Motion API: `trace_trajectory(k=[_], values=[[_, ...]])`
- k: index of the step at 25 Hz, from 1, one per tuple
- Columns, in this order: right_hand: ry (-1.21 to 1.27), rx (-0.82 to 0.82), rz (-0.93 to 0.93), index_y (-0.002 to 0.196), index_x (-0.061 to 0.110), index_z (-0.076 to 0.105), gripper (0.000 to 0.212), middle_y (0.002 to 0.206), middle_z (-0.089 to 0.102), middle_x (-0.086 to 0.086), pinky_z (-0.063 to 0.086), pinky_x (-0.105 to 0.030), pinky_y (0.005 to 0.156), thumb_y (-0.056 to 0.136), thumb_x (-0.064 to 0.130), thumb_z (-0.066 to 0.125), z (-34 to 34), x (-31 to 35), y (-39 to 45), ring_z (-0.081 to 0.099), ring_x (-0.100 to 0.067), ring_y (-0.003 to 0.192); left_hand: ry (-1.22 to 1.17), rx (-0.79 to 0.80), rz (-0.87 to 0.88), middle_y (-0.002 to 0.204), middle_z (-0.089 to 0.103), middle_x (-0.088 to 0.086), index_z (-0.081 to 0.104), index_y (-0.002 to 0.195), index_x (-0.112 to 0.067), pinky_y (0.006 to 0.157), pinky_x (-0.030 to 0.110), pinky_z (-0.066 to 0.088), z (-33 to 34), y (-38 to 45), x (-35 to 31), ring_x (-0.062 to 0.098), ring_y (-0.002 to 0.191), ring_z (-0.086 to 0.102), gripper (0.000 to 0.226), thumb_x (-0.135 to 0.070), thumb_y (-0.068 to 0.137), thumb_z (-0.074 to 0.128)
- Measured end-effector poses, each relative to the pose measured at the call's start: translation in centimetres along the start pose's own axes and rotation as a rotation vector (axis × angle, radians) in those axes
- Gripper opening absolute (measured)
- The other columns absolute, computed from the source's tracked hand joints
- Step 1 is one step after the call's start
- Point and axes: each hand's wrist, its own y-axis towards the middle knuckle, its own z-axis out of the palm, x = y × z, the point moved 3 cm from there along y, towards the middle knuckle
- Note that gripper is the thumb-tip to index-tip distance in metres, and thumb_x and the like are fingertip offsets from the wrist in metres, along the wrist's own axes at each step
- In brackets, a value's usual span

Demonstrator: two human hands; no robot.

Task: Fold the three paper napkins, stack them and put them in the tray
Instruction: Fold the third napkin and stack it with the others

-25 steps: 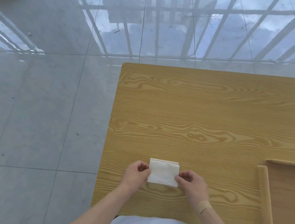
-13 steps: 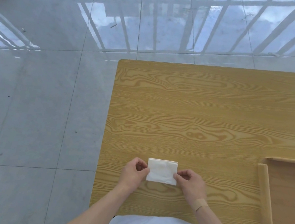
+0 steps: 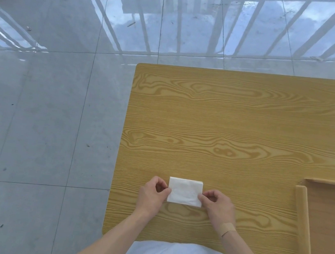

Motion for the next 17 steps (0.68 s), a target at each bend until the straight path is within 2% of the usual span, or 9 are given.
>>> trace_trajectory(k=[3, 6, 12, 17], values=[[-0.006, -0.008, 0.002, 0.075, 0.025, 0.069, 0.01, 0.074, 0.073, 0.008, 0.049, -0.03, 0.069, 0.079, 0.032, 0.075, 0.0, -0.1, 0.0, 0.066, -0.011, 0.074, 0.007, -0.004, -0.003, 0.066, 0.064, -0.013, 0.062, 0.077, -0.026, 0.054, 0.014, 0.044, 0.0, 0.0, 0.0, -0.006, 0.054, 0.053, 0.013, -0.025, 0.083, 0.074], [-0.011, -0.006, 0.007, 0.075, 0.025, 0.069, 0.01, 0.074, 0.073, 0.008, 0.05, -0.032, 0.071, 0.079, 0.033, 0.075, 0.1, -0.1, 0.1, 0.066, -0.011, 0.075, 0.032, -0.009, 0.002, 0.067, 0.064, -0.012, 0.061, 0.077, -0.026, 0.059, 0.021, 0.047, 0.0, 0.0, -0.2, -0.004, 0.054, 0.052, 0.014, -0.025, 0.083, 0.073], [-0.039, -0.026, 0.019, 0.072, 0.026, 0.069, 0.011, 0.073, 0.071, 0.01, 0.047, -0.028, 0.065, 0.078, 0.033, 0.075, 0.2, 0.1, 0.0, 0.064, -0.009, 0.073, 0.093, -0.047, 0.008, 0.071, 0.065, -0.011, 0.059, 0.077, -0.027, 0.065, 0.033, 0.052, 0.3, -0.6, -0.8, 0.005, 0.064, 0.058, 0.013, -0.026, 0.085, 0.07], [-0.071, -0.042, 0.026, 0.071, 0.026, 0.068, 0.012, 0.072, 0.071, 0.01, 0.048, -0.029, 0.063, 0.077, 0.034, 0.075, 0.2, 0.3, -0.1, 0.063, -0.008, 0.071, 0.137, -0.081, 0.026, 0.075, 0.066, -0.01, 0.057, 0.078, -0.028, 0.066, 0.036, 0.054, 0.4, -1.0, -1.2, 0.009, 0.071, 0.062, 0.014, -0.027, 0.087, 0.068]])
